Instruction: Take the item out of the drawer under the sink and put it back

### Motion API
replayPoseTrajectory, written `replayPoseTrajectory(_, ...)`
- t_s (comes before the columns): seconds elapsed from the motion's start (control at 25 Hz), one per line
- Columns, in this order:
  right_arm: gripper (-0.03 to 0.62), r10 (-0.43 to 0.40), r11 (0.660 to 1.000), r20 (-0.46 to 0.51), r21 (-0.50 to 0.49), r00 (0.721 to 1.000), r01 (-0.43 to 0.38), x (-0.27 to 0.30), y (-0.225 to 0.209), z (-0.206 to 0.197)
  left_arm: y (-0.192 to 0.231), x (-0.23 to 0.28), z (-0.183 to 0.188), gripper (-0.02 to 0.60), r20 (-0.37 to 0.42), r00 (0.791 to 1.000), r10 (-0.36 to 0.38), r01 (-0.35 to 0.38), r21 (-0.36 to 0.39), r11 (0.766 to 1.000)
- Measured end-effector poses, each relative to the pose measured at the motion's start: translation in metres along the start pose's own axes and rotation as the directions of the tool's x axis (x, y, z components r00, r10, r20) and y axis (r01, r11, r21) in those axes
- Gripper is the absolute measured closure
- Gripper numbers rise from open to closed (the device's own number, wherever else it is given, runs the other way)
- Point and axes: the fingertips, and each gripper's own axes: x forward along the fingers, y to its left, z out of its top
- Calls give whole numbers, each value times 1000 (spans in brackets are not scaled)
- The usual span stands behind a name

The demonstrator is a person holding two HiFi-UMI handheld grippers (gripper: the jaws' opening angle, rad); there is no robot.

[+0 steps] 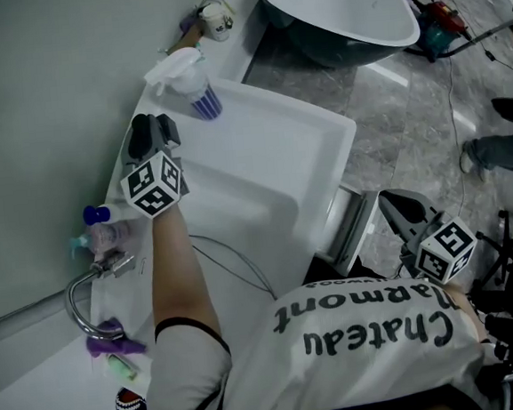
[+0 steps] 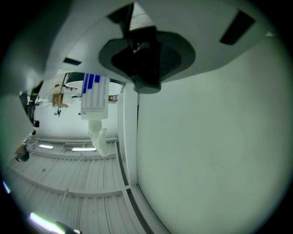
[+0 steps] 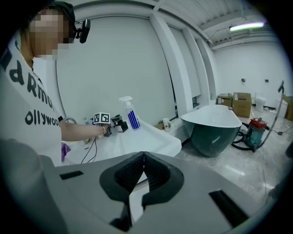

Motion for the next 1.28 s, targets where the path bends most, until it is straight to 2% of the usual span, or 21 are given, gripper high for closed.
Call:
replayPoseTrajectory(0.16, 583, 0, 1000, 1, 3, 1000, 0, -4, 3, -3, -1, -4, -3, 477, 4, 1000, 3, -3, 5, 1000)
replayPoseTrajectory(0.4, 583, -7, 1000, -11, 0, 1000, 7, -9, 1, -8, -1, -4, -3, 477, 15, 1000, 6, -6, -27, 1000)
replayPoseTrajectory(0.6, 583, 4, 1000, -20, -1, 1000, -4, -9, 6, -14, -1, -4, -3, 477, 24, 1000, 4, -4, -7, 1000)
replayPoseTrajectory(0.8, 583, 14, 1000, -31, -7, 999, -14, -7, 10, -18, -1, -5, -4, 476, 54, 999, -4, 6, -39, 999)
replayPoseTrajectory(0.88, 583, 16, 1000, -36, -7, 999, -16, -7, 12, -20, -2, -6, -4, 476, 53, 999, -7, 9, -28, 1000)
replayPoseTrajectory(1.04, 583, 16, 1000, -37, -6, 999, -17, -6, 14, -21, -5, -5, -4, 476, 59, 998, -7, 4, 42, 999)
replayPoseTrajectory(1.28, 583, 12, 1000, -39, -5, 999, -13, -6, 17, -22, -5, -6, -4, 465, 56, 998, -7, 3, 71, 997)
